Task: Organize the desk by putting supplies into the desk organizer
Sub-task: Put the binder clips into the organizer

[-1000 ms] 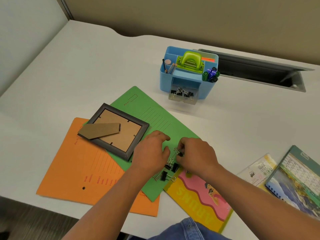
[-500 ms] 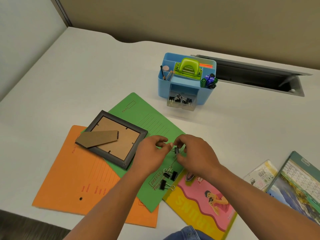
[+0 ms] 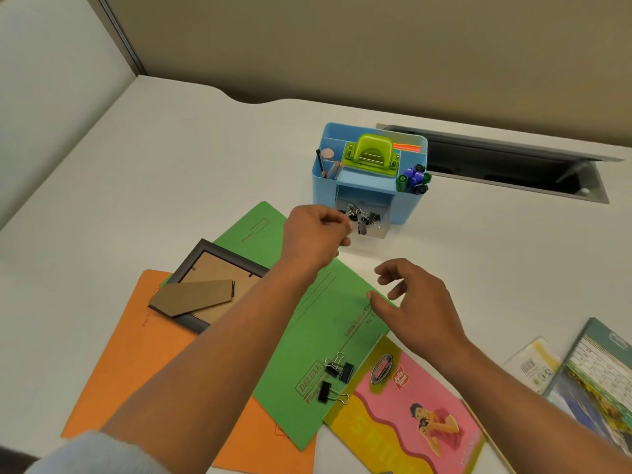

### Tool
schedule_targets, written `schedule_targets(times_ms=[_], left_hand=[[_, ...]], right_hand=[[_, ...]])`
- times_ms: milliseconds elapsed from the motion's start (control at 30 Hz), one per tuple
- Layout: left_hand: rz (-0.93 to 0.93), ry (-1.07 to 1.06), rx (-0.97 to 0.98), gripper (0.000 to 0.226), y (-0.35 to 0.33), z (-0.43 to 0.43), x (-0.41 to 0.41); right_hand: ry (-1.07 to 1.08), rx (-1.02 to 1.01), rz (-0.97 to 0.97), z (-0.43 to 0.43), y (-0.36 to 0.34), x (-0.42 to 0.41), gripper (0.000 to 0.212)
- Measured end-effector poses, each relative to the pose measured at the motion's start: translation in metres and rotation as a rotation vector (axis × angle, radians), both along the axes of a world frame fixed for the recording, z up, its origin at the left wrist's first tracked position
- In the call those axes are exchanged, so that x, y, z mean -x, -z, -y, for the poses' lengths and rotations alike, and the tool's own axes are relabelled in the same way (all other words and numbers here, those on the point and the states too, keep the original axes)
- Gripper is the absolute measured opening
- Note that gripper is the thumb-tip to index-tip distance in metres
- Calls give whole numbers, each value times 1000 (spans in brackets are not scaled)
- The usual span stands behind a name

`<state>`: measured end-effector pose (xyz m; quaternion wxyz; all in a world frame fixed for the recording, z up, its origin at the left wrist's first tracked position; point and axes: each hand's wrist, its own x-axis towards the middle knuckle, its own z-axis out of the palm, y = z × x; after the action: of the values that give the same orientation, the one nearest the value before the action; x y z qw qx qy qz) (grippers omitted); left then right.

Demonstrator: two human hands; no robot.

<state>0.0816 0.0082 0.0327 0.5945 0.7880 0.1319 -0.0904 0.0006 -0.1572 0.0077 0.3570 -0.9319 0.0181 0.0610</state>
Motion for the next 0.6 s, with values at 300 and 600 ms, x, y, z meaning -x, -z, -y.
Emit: schedule_targets(times_ms=[300,600], left_hand=[[113,23,-178,17,13,0,-6],[-92,305,-508,22,50,-33,104]], right_hand=[[1,15,-87,12,11,3,14],[-174,81,-194,-1,22,14,17]])
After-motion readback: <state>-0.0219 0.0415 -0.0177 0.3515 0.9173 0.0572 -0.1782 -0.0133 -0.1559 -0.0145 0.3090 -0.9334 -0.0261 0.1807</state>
